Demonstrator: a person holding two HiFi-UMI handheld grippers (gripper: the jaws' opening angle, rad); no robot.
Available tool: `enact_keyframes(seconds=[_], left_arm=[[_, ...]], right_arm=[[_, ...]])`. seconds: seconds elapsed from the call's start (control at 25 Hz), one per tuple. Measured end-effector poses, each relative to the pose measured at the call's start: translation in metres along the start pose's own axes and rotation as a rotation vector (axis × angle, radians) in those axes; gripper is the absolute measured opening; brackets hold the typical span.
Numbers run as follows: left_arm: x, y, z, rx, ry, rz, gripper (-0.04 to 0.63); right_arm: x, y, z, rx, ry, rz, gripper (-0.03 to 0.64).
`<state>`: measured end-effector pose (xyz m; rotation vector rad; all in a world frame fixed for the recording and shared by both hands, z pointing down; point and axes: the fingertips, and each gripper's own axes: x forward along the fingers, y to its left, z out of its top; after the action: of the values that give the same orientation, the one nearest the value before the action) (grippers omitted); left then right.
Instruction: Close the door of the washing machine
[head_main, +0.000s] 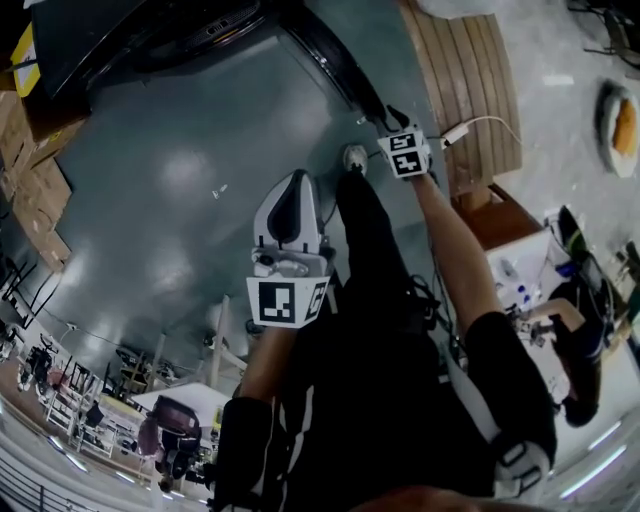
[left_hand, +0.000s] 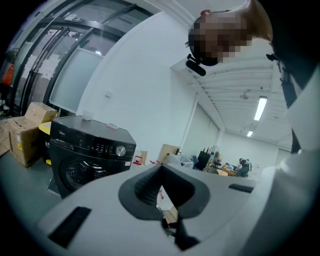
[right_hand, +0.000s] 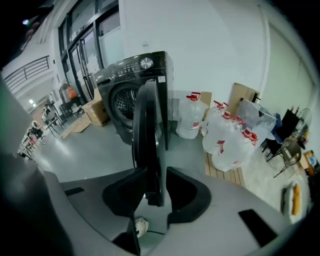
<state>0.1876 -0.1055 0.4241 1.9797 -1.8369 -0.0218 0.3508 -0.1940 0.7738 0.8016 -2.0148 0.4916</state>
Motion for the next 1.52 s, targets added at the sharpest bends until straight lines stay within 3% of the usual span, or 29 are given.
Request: enact_keyframes(seconds=[0.24, 0.48, 0.88, 1.16, 1.52], left_arm=[[-0.001, 0.01, 0.004, -0.04, -0.027, 0.049, 0.005], [-0.011, 0.017, 0.001, -0.013, -0.035, 0.074, 0.005], [-0.028, 0.023, 0.011, -0.031, -0.091, 0.154, 0.005], [-0.057, 0.071, 0.011, -0.073, -0.134, 0.21, 0.005], [-0.103, 0.136, 0.011, -0.054, -0.123, 0.169, 0.005]], right_arm=[[0.012, 0.002, 0.0, -0.02, -0.002, -0.024, 0.06], [0.013, 0.01, -0.002, -0.033, -0.008, -0.005, 0.057], [0.015, 0.053, -0.01, -0.007, -0.019, 0.019, 0.057], [0.019, 0.091, -0.007, 0.022, -0.02, 0.014, 0.057], [0.025, 0.128, -0.005, 0.101, -0.022, -0.048, 0.057]])
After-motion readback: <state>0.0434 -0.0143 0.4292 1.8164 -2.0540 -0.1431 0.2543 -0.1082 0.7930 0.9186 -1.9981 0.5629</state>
